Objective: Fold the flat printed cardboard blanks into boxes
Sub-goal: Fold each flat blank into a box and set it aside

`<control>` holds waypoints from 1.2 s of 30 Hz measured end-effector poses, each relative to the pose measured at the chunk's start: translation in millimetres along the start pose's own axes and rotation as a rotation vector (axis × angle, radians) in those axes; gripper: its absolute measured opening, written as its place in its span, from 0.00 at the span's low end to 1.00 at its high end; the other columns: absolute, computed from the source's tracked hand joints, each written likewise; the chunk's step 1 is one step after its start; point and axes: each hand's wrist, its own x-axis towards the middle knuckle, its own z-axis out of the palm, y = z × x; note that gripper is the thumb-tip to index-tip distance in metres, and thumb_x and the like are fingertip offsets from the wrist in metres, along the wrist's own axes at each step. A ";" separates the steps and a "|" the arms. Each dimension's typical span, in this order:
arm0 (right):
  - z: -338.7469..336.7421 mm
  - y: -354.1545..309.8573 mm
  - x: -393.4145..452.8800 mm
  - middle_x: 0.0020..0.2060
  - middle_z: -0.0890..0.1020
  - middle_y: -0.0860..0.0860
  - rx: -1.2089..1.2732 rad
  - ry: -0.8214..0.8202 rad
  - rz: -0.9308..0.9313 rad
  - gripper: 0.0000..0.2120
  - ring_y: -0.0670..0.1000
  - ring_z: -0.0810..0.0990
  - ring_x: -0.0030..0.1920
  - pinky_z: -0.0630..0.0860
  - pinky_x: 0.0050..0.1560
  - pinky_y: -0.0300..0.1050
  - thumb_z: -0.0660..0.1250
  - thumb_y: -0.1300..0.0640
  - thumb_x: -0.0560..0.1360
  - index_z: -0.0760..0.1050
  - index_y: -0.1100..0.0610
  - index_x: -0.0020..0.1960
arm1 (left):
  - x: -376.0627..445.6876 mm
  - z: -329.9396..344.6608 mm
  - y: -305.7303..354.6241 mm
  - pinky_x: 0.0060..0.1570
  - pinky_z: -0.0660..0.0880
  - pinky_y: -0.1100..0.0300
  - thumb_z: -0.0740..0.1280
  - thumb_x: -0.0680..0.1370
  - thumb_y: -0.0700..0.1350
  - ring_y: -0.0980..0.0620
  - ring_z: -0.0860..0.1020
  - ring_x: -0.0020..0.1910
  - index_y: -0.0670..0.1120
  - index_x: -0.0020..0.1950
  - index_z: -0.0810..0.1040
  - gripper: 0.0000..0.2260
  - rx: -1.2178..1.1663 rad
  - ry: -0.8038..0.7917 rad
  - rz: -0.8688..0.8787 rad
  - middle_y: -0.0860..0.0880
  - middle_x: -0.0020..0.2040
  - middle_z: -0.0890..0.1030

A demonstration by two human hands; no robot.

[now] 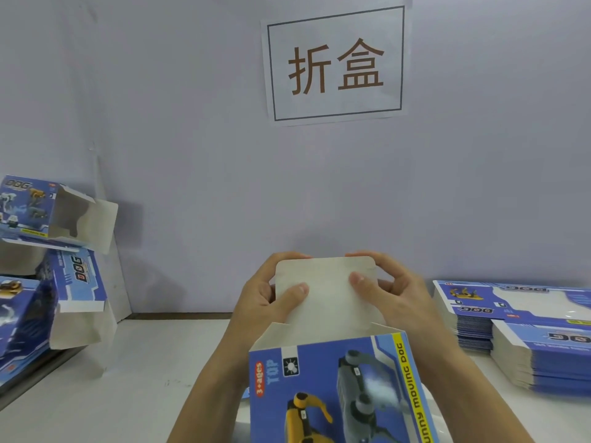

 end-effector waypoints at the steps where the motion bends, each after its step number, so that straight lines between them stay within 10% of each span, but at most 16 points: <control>1: 0.5 0.6 0.0 0.34 0.85 0.56 0.022 0.004 0.009 0.08 0.51 0.81 0.28 0.76 0.26 0.40 0.68 0.62 0.78 0.82 0.51 0.51 | 0.3 -0.4 -0.4 0.29 0.77 0.64 0.69 0.73 0.44 0.52 0.84 0.34 0.52 0.57 0.77 0.12 -0.004 0.006 -0.006 0.52 0.39 0.84; 7: 0.3 2.7 -0.2 0.28 0.82 0.50 0.038 0.047 -0.002 0.05 0.45 0.78 0.24 0.73 0.25 0.33 0.66 0.70 0.77 0.79 0.65 0.46 | 3.9 -2.0 -7.9 0.25 0.75 0.63 0.73 0.73 0.38 0.52 0.80 0.29 0.55 0.39 0.82 0.11 -0.071 0.013 -0.044 0.46 0.35 0.83; 14: -3.4 4.8 3.0 0.37 0.87 0.53 0.060 0.221 0.062 0.11 0.50 0.84 0.33 0.81 0.31 0.43 0.69 0.61 0.78 0.81 0.48 0.56 | 1.8 4.2 -0.2 0.27 0.76 0.67 0.62 0.82 0.46 0.58 0.83 0.32 0.52 0.58 0.76 0.07 -0.067 0.080 -0.075 0.53 0.35 0.85; 18: -21.4 4.6 6.6 0.43 0.87 0.51 0.177 0.463 0.066 0.14 0.52 0.84 0.39 0.79 0.42 0.48 0.72 0.56 0.76 0.78 0.53 0.61 | -0.2 5.6 12.2 0.50 0.81 0.48 0.56 0.83 0.56 0.43 0.84 0.52 0.50 0.63 0.77 0.17 -0.230 -0.091 -0.219 0.42 0.54 0.85; 21: -25.5 2.5 5.8 0.38 0.87 0.46 0.201 0.527 0.034 0.13 0.47 0.84 0.33 0.79 0.32 0.41 0.73 0.54 0.75 0.78 0.54 0.59 | -1.3 7.9 15.5 0.56 0.78 0.56 0.62 0.82 0.57 0.54 0.84 0.53 0.57 0.65 0.75 0.14 0.008 -0.209 -0.194 0.49 0.54 0.86; 29: -11.6 0.6 7.1 0.54 0.82 0.33 0.043 0.077 0.010 0.22 0.43 0.82 0.56 0.75 0.62 0.54 0.66 0.34 0.69 0.75 0.34 0.63 | -1.3 16.6 4.0 0.56 0.79 0.38 0.68 0.73 0.60 0.45 0.84 0.54 0.68 0.61 0.74 0.16 -0.041 0.056 0.085 0.52 0.56 0.84; 36: -0.4 2.5 3.5 0.54 0.85 0.55 0.098 0.098 -0.015 0.21 0.60 0.83 0.56 0.77 0.61 0.64 0.58 0.37 0.75 0.82 0.47 0.55 | -1.9 29.9 -8.1 0.48 0.82 0.48 0.64 0.73 0.61 0.51 0.84 0.47 0.60 0.55 0.77 0.13 0.039 0.134 0.178 0.53 0.50 0.84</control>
